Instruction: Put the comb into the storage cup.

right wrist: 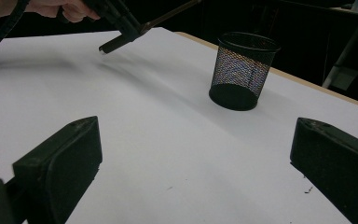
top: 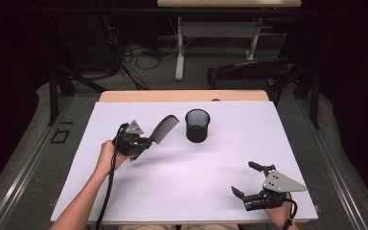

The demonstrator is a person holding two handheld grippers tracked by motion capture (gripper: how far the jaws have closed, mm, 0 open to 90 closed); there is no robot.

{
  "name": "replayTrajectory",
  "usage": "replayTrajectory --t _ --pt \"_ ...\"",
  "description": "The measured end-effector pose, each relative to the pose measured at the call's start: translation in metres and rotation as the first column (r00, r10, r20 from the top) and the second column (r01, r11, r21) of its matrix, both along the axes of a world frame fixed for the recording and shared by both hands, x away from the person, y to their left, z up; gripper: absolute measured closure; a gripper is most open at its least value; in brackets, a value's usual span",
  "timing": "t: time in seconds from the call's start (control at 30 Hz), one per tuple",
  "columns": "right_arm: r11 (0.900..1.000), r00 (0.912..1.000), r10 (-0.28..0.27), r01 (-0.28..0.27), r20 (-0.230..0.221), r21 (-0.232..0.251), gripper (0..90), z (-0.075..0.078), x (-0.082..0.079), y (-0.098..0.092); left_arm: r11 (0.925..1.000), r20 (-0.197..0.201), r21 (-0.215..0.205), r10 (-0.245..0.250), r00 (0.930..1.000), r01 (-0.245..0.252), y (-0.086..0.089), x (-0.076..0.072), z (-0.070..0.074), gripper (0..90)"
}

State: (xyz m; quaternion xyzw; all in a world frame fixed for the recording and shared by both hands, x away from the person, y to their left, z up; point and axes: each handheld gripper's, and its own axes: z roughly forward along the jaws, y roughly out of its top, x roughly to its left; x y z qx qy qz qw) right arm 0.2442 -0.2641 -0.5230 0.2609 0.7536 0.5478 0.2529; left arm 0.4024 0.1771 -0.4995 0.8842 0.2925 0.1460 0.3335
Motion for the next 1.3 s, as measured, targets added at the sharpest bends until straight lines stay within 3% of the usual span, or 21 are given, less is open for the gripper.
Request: replayTrajectory --t 0.2,0.7,1.0,1.3 --pt "1.0 1.0 -0.001 0.001 0.001 0.0 1.5 -0.0001 0.0001 -0.0001 0.9991 0.025 -0.035 0.025 0.9994 -0.024 0.0026 -0.0012 -0.0017 72.6" --pt "1.0 1.0 -0.003 0.003 0.001 -0.003 1.5 -0.0002 0.0002 -0.0004 0.9958 0.067 -0.075 0.057 0.9961 -0.052 0.0035 -0.0033 -0.0042 72.6" --pt "1.0 1.0 -0.004 0.004 0.001 -0.003 1.5 -0.0001 0.0003 -0.0004 0.9904 0.094 -0.117 0.085 0.992 -0.074 0.0042 -0.0051 -0.0039 72.6" --pt "1.0 1.0 -0.005 0.005 0.004 -0.003 1.5 -0.0001 0.0002 -0.0008 0.9787 0.114 -0.183 0.114 0.9869 -0.092 0.0045 -0.0059 -0.0042 72.5"
